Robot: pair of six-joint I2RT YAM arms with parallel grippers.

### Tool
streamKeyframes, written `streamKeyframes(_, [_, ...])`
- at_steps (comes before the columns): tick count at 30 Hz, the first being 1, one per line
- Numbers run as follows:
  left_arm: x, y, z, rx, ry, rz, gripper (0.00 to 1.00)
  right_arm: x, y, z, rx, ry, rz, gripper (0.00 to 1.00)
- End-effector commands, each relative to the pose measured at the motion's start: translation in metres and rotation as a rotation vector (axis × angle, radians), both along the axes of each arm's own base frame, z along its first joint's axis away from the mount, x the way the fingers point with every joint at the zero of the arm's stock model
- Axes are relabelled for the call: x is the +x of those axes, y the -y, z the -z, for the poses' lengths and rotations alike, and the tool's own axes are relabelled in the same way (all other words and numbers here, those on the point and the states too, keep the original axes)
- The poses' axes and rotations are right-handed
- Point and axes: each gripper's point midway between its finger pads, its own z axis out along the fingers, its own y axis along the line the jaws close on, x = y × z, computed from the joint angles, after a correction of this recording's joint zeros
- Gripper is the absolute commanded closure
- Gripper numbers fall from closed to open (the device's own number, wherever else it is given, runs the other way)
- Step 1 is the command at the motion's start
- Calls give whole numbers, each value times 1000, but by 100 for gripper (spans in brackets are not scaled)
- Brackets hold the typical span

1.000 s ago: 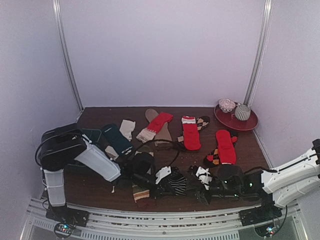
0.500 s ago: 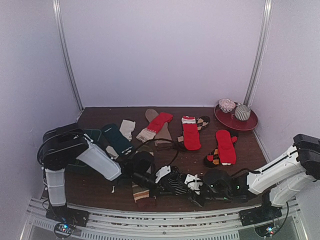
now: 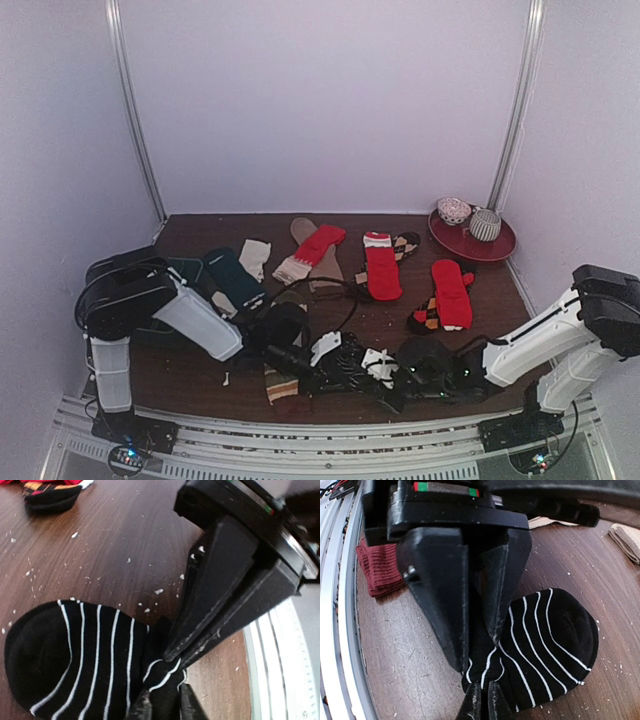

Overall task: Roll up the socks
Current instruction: Roll a pair of socks at the center of the board.

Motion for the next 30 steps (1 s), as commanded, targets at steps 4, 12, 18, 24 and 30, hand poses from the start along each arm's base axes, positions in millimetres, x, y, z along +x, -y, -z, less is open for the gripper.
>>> streamKeyframes(4, [10,-32,12,120,106,-101,48,3,-2,2,7,-295,21,100])
streamKeyframes(12, [9,-33,-22,70,309,-136,36,4,8,31,-88,-594,89,100])
streamKeyframes(18, [10,-29,-34,2,373,-124,33,1,21,54,-111,-708,165,100])
streamKeyframes(24, [3,-22,-62,-94,428,-85,32,-2,32,72,-118,-762,237,100])
streamKeyframes(30, [8,-20,-65,-107,482,-88,32,-5,35,75,-111,-790,250,100])
